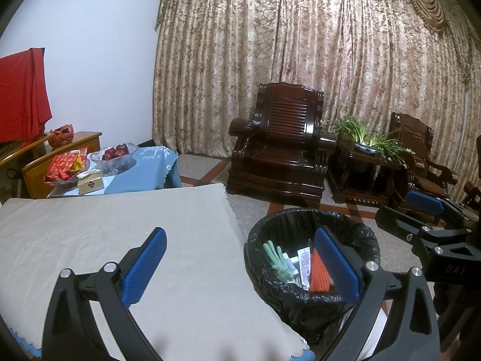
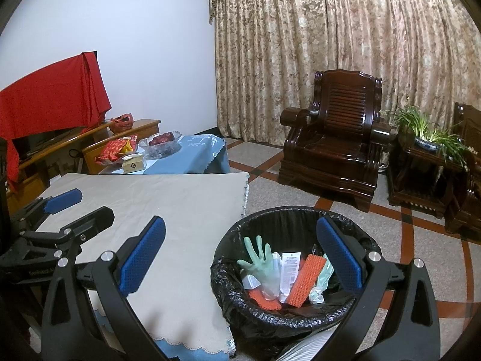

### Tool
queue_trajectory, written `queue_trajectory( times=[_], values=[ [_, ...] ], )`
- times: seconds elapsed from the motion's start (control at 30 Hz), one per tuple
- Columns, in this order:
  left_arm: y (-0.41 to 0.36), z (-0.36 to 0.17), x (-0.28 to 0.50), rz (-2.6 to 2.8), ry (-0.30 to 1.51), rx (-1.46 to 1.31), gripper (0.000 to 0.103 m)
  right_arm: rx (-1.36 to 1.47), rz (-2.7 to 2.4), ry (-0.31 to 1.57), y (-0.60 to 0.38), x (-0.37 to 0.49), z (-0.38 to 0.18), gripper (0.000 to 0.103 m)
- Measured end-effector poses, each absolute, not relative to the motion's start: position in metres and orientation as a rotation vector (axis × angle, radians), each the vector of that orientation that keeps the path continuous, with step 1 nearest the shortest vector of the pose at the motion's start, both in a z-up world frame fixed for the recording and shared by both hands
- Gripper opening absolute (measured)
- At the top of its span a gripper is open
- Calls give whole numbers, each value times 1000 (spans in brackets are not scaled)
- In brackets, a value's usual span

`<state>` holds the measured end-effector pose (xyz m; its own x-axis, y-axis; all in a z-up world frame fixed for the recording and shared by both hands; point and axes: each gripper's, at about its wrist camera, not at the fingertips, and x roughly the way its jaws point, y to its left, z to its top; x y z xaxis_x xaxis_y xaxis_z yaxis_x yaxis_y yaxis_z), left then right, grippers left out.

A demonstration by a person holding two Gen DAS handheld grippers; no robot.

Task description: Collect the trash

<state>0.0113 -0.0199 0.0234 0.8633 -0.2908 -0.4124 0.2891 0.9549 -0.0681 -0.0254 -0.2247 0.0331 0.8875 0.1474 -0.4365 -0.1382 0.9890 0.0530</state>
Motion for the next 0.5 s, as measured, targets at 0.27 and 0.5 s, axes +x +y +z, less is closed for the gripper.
queue_trajectory(
  times=[0.27, 0.5],
  values=[
    [-20, 24, 11, -303, 434, -4, 97, 20, 149, 455, -225, -25, 34, 98],
    [-18, 24, 8, -304, 436, -3, 97, 21, 150, 456, -223, -25, 33, 98]
  ],
)
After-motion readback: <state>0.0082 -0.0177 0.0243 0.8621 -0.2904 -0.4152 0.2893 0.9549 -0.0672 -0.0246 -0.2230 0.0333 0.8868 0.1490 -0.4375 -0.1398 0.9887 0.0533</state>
